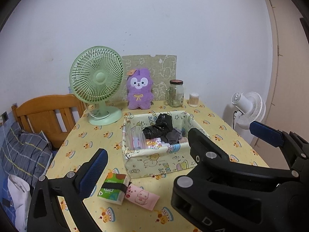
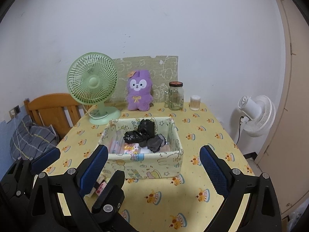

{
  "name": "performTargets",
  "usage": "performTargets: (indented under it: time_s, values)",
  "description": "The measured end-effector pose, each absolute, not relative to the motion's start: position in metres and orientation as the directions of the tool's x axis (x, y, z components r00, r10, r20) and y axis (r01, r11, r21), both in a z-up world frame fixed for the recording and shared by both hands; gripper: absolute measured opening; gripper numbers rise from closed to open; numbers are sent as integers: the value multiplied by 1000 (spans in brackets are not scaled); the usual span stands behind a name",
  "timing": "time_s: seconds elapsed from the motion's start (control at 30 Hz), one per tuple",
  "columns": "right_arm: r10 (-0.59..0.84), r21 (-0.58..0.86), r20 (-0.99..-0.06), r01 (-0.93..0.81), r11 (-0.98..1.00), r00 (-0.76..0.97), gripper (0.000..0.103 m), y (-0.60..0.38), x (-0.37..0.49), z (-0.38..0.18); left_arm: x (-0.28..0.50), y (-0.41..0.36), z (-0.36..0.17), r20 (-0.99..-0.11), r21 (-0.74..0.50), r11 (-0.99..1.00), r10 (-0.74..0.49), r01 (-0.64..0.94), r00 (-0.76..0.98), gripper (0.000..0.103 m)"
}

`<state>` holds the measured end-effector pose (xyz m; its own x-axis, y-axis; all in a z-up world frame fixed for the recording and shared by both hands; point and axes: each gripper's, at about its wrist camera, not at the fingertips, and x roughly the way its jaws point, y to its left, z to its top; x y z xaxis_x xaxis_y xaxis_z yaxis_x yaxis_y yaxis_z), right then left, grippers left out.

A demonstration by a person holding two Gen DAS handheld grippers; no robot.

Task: Organize soft objects
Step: 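Move both open tools back from the box toward the tissue and wipe packs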

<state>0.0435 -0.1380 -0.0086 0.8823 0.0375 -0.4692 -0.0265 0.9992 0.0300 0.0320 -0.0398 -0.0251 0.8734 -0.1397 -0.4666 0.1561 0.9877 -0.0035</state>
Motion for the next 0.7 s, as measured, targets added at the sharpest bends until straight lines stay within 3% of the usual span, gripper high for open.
performTargets:
  time_s: [0.7]
  values:
    - [45,48,-505,-24,999,862,97,-137,35,-43,24,-39,-57,-503,9,985,-144,171,853,102]
